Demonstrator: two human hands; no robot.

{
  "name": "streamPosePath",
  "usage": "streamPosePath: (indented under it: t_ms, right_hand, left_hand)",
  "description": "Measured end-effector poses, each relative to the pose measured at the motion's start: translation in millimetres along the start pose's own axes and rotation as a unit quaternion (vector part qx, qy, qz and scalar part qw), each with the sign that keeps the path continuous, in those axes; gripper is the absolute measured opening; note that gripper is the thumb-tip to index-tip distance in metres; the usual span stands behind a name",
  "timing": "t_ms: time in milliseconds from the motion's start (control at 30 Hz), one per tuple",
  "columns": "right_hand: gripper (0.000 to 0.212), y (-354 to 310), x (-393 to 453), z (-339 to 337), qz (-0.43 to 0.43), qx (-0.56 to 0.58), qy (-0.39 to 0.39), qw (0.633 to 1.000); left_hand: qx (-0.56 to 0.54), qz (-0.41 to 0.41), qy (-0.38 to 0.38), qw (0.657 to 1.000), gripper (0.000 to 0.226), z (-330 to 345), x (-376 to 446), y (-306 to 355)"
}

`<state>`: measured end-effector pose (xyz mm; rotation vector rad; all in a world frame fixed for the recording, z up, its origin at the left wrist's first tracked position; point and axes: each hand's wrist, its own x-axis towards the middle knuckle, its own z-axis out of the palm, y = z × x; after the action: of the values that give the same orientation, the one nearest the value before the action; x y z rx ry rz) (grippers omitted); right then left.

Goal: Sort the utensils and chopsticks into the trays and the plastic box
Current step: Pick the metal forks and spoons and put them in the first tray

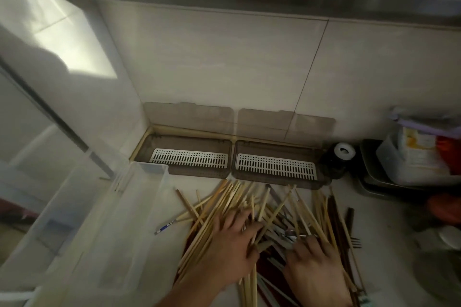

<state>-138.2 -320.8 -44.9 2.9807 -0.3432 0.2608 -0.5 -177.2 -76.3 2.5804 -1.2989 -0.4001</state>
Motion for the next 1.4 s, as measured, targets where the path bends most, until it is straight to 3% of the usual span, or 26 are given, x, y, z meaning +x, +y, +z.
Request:
streamPosePath:
  t_ms: [100, 200, 300, 400, 500, 533, 600, 633, 667, 733, 800, 900, 967, 1033, 1133, 1233, 1400]
  right_hand:
    - [0.002, 0.9, -3.4, -13.6, 0.007, 0.006, 0.045, 0.999]
    - [0.017, 14.0, -6.4, -32.8, 0.063, 0.052, 0.046, 0.996]
    - [0.014, 35.2, -2.7, -55.9, 0.138, 0.115, 0.028, 0.983]
    - [0.029, 56.4, 10.1, -71.0, 0.229, 0.325, -0.086, 0.914]
    - [0.045, 64.1, 1.0, -59.7, 0.170, 0.446, -0.081, 0.875]
    - [0.044, 62.8, 11.1, -56.5, 0.138, 0.409, -0.070, 0.899]
    - [0.013, 52.1, 33.2, -51.6, 0.039, 0.259, -0.016, 0.965]
    - [0.013, 44.7, 46.0, -48.9, -0.029, 0.179, -0.003, 0.983]
    - [0.021, 36.8, 58.8, -47.1, -0.068, 0.143, -0.015, 0.987]
    - [0.059, 14.4, 85.2, -47.1, -0.036, 0.197, -0.052, 0.978]
    - [0.052, -5.6, 112.6, -44.8, -0.005, 0.241, -0.116, 0.964]
    - [0.038, -24.8, 156.9, -35.7, -0.029, 0.348, -0.127, 0.929]
    - [0.035, -36.9, 195.7, -33.3, -0.034, 0.374, -0.080, 0.923]
    - [0.024, -52.0, 235.9, -28.5, -0.039, 0.349, -0.049, 0.935]
    - [0.013, -82.6, 286.1, -7.3, -0.079, 0.289, -0.097, 0.949]
    - [0.016, -114.2, 309.9, 20.4, -0.073, 0.256, -0.192, 0.945]
    - [0.017, -137.2, 320.0, 57.1, -0.041, 0.262, -0.311, 0.913]
  left_hand:
    - [-0.030, -0.015, 0.000, 0.999, 0.065, -5.4, 0.7, -1.2]
    - [-0.005, -0.002, 0.003, 1.000, 0.054, -7.6, -0.4, -2.4]
    - [-0.036, 0.048, 0.034, 0.998, 0.048, -9.8, -1.9, 3.1]
    - [-0.131, 0.085, 0.071, 0.985, 0.035, -19.5, 0.2, 15.7]
    - [-0.284, 0.037, 0.052, 0.957, 0.016, -37.4, 3.9, 19.7]
    - [-0.330, 0.012, 0.034, 0.943, 0.012, -43.4, 5.8, 17.5]
    - [-0.384, -0.032, 0.019, 0.922, 0.007, -54.8, 8.9, 10.2]
    - [-0.388, -0.048, 0.027, 0.920, 0.007, -60.8, 9.9, 5.3]
    - [-0.379, -0.056, 0.046, 0.922, 0.008, -67.4, 10.4, -0.3]
    - [-0.365, -0.057, 0.090, 0.925, 0.009, -82.1, 9.7, -12.9]
    - [-0.365, -0.066, 0.117, 0.921, 0.011, -98.1, 7.5, -28.4]
    - [-0.354, -0.109, 0.185, 0.910, 0.008, -115.7, 0.2, -56.0]
    - [-0.249, -0.164, 0.238, 0.924, 0.035, -115.5, -6.5, -76.6]
    - [-0.100, -0.261, 0.216, 0.935, 0.063, -106.7, -15.5, -97.0]
    - [-0.060, -0.358, 0.123, 0.924, 0.068, -86.8, -28.2, -117.5]
    - [-0.069, -0.347, 0.106, 0.929, 0.059, -68.3, -34.5, -125.0]
    - [-0.072, -0.311, 0.105, 0.942, 0.069, -59.4, -35.8, -137.6]
